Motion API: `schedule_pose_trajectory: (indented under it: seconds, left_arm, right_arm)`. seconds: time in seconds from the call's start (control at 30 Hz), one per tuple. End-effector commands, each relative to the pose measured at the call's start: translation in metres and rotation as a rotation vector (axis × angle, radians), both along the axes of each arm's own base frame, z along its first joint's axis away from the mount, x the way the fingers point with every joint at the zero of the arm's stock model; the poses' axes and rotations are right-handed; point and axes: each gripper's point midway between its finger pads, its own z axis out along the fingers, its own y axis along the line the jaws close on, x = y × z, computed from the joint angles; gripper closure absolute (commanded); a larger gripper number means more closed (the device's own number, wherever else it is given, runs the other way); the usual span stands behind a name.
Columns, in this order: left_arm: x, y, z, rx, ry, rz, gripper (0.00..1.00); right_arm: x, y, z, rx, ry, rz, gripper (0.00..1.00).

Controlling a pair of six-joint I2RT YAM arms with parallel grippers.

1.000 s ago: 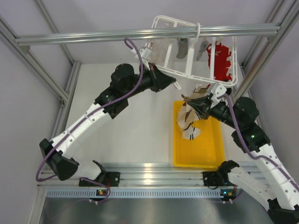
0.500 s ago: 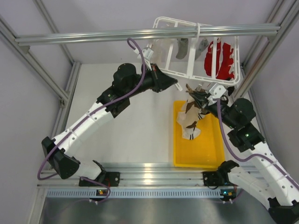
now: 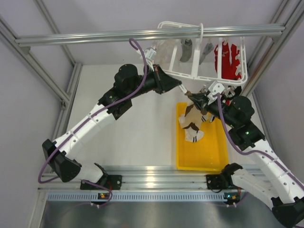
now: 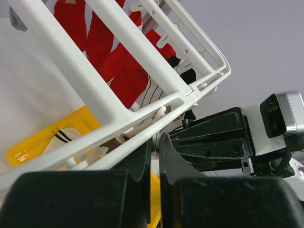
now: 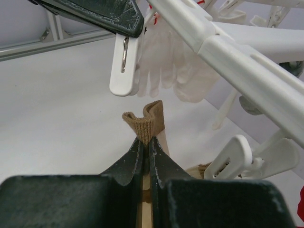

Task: Clip the socks to the hanger
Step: Clamp the sock onto the hanger.

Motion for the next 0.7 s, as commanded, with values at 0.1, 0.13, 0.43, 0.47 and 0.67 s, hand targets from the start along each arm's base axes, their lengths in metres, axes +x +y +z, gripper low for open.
schedule_pose_trajectory:
  seconds: [0.1,0.13,0.43,0.47,0.67]
  left_arm:
    - [-0.010,-0.001,0.011,-0.036,-0.023,-0.047,1.00]
    - [-0.010,-0.001,0.010,-0.035,-0.022,-0.047,1.00]
    - [-0.011,-0.002,0.009,-0.032,-0.021,-0.053,1.00]
    - [-0.011,-0.002,0.010,-0.034,-0.022,-0.052,1.00]
    - [-0.010,-0.003,0.008,-0.033,-0.018,-0.053,1.00]
  right_arm:
    - [-0.009,0.008,0.045,0.087,-0.060,0.046,1.00]
    - [-0.010,0.010,0.044,0.088,-0.055,0.059,1.00]
    - [-0.010,0.014,0.047,0.110,-0.031,0.079,1.00]
    - [-0.009,0.014,0.048,0.114,-0.027,0.078,1.00]
    - [-0.011,0.018,0.051,0.134,-0.015,0.096,1.00]
